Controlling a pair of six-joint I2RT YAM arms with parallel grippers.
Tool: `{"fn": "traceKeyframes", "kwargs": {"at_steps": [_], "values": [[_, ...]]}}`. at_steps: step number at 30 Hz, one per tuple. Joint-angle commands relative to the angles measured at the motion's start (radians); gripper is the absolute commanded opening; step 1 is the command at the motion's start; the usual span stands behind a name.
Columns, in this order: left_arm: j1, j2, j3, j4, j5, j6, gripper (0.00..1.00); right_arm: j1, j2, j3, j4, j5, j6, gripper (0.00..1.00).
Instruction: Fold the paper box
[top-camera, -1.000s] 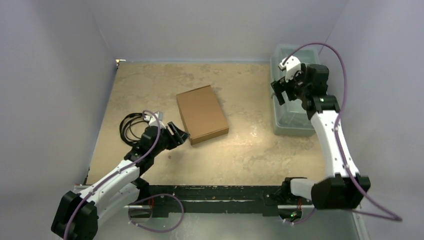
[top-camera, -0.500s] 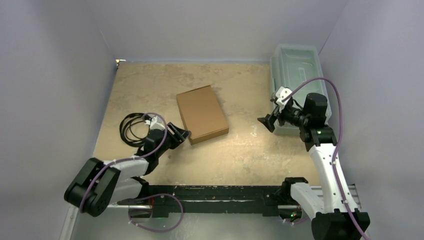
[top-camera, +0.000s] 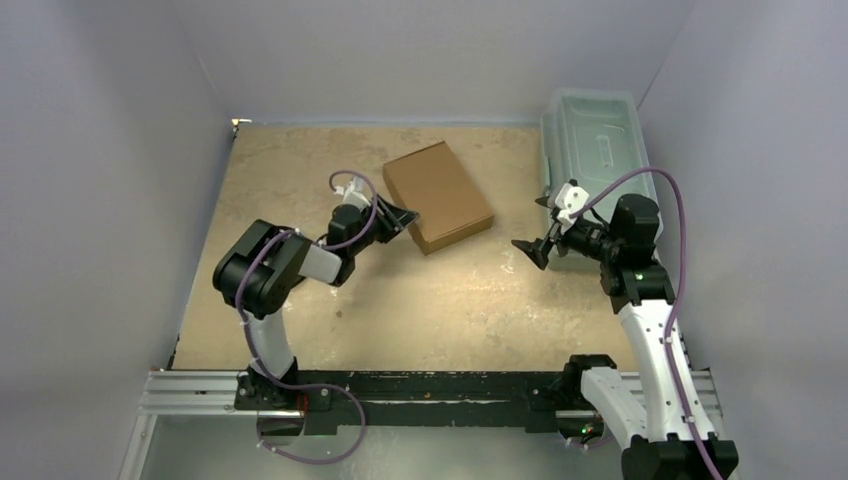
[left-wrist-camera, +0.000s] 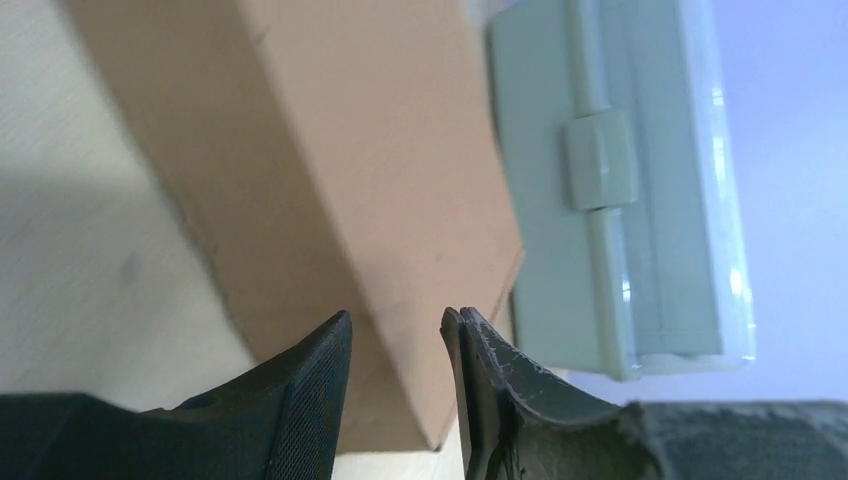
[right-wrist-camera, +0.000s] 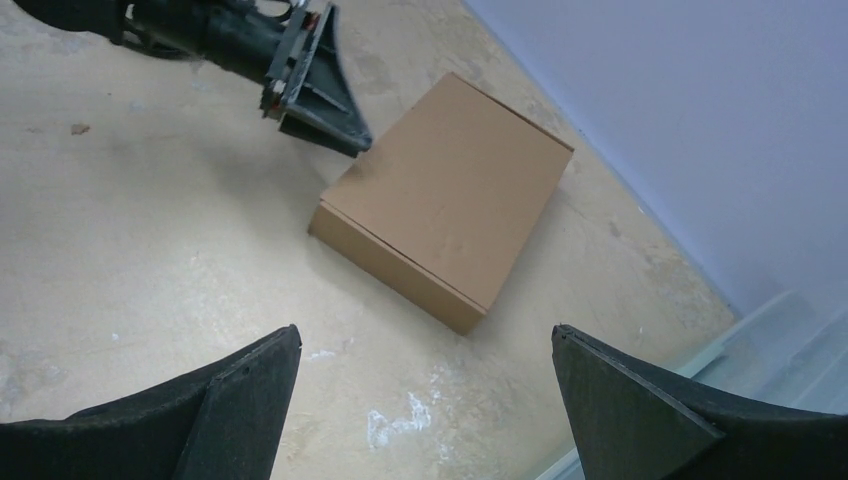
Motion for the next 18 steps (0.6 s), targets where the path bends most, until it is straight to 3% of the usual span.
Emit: {"fn": "traceKeyframes", "kwargs": {"at_steps": [1,6,9,11,15,18], "values": [[0.025,0.010,0.145,0.008,0.100,0.012,0.42,-0.004,-0.021,-0.016,0.039,-0.017,0.014,0.99],[0.139,-0.218,0.010,-0.087,0.130,0.054,0.48,-0.050,-0.036,-0.011,0.030,-0.019,0.016,0.99],[0.248,-0.451,-0.101,-0.119,0.203,0.055,0.52,-0.064,-0.045,0.012,0.009,-0.008,0.016,0.99],[0.310,-0.620,-0.097,-0.317,0.226,0.133,0.62,-0.067,-0.049,0.044,-0.027,0.010,0.019,0.99],[0.353,-0.892,0.063,-0.857,0.156,0.422,0.98,-0.070,-0.051,0.148,-0.130,0.054,0.041,0.99],[0.355,-0.989,0.202,-1.153,0.060,0.563,1.00,-0.071,-0.055,0.228,-0.189,0.101,0.096,0.99]]}}
